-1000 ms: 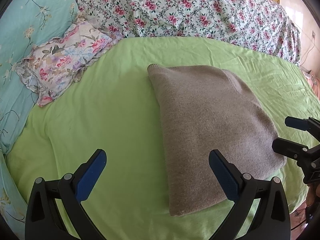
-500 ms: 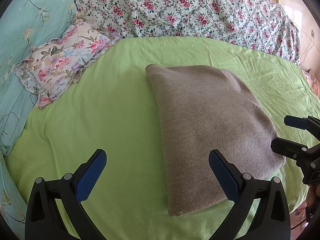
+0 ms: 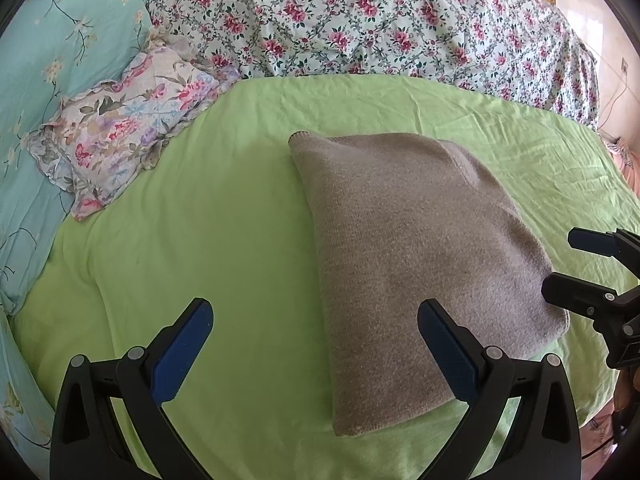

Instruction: Fold small clothes

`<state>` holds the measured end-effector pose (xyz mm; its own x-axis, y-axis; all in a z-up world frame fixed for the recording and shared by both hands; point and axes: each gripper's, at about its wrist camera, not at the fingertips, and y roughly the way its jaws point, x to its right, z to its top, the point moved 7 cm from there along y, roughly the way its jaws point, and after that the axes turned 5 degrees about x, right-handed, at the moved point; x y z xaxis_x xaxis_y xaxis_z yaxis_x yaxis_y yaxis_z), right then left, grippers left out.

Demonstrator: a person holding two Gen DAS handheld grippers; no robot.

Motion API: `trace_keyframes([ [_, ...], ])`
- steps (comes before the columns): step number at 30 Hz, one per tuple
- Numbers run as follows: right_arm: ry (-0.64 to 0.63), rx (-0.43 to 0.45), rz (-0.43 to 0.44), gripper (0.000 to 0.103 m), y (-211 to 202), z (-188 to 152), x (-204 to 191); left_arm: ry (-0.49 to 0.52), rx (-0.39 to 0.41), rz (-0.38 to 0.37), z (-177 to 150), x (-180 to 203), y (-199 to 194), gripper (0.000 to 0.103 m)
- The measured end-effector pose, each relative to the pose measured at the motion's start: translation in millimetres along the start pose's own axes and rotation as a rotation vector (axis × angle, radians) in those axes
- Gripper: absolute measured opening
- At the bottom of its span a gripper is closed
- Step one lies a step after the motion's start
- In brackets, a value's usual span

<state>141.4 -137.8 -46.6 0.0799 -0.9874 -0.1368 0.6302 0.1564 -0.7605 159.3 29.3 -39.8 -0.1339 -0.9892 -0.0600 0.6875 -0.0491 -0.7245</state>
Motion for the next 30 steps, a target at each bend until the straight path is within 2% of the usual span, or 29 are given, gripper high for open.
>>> trace_keyframes([
  [23,-0.009,0.014,-0.008,0.101,-2,10,2,0.014,0.016,-0.021,10,4,6,0.102],
  [30,-0.010,0.004,-0.009,0.101,4,18,15,0.031,0.034,-0.014,18,7,13,0.102],
])
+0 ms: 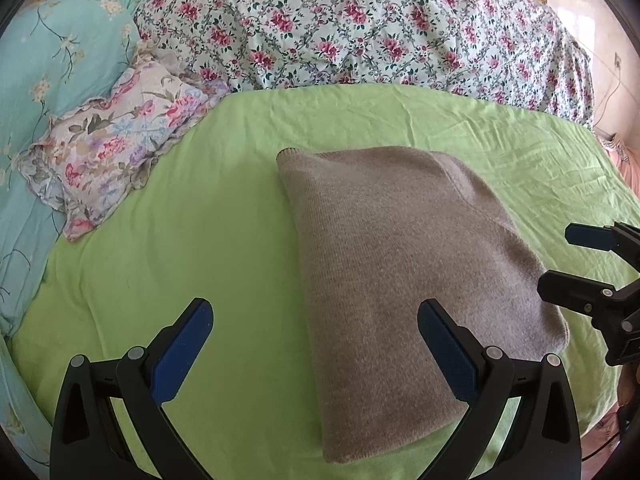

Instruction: Fold small clothes

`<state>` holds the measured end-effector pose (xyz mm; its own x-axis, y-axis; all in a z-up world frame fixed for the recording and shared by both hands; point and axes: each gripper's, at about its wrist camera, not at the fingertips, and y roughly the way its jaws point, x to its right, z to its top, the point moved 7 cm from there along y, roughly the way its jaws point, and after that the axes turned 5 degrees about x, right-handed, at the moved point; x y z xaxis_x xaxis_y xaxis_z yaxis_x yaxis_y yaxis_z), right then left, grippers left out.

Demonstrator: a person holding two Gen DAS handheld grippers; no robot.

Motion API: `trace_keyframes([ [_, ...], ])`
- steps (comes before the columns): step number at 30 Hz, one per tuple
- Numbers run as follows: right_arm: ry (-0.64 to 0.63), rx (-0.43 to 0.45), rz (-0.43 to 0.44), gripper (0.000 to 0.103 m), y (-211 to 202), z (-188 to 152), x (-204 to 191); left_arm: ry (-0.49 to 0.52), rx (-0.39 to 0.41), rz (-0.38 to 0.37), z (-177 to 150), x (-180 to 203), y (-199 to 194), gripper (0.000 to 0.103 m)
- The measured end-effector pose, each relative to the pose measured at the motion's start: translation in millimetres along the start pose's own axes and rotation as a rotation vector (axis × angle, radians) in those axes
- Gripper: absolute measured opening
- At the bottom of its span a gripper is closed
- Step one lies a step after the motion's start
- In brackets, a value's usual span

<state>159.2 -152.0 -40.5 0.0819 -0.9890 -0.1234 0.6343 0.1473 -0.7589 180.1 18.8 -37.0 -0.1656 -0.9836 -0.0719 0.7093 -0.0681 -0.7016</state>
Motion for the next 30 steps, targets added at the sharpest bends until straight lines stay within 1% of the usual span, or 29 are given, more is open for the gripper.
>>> trace_keyframes([
  [13,0.010,-0.014,0.009,0.101,13,0,5,-0.009,-0.026,0.002,2,-1,14,0.102],
  [30,0.017,-0.009,0.018,0.101,20,8,7,-0.002,-0.026,0.004,8,4,20,0.102],
])
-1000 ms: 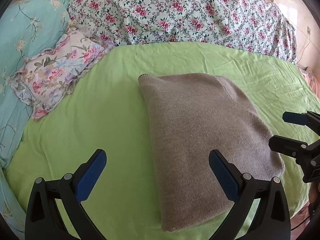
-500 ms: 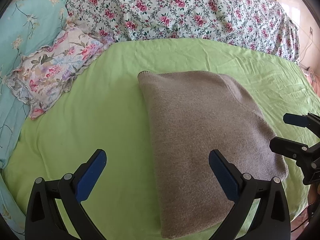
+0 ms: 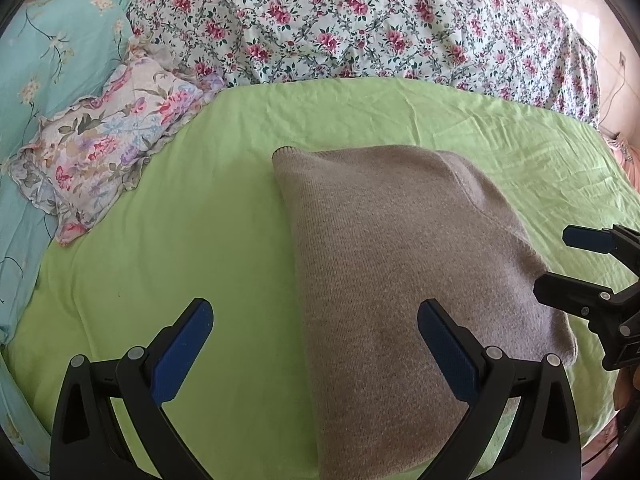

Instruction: Fold small clothes

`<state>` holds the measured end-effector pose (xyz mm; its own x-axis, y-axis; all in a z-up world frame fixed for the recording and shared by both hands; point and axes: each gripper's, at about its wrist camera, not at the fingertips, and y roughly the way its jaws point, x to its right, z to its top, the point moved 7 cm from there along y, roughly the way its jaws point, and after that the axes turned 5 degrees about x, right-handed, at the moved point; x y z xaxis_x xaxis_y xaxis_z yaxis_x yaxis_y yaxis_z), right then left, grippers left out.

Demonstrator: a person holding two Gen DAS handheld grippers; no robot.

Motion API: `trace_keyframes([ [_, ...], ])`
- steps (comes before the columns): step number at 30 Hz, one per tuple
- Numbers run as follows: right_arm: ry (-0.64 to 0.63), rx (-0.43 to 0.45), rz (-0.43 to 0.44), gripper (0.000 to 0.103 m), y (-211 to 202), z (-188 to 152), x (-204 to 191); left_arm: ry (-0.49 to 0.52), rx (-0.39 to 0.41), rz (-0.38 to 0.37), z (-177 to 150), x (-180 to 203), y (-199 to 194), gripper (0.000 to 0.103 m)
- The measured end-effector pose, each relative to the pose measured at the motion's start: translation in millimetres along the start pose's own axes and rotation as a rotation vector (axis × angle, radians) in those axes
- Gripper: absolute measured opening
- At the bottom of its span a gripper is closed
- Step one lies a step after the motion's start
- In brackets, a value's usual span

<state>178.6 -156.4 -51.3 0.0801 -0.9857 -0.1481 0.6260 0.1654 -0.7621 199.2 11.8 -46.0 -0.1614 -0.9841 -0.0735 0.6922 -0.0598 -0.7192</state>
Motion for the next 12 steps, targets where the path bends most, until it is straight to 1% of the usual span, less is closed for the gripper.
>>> trace_keyframes([
  [12,0.008,-0.006,0.002,0.101,7.0,-0.4,0.6,0.007,0.000,0.000,1.0,-0.3,4.1,0.102],
])
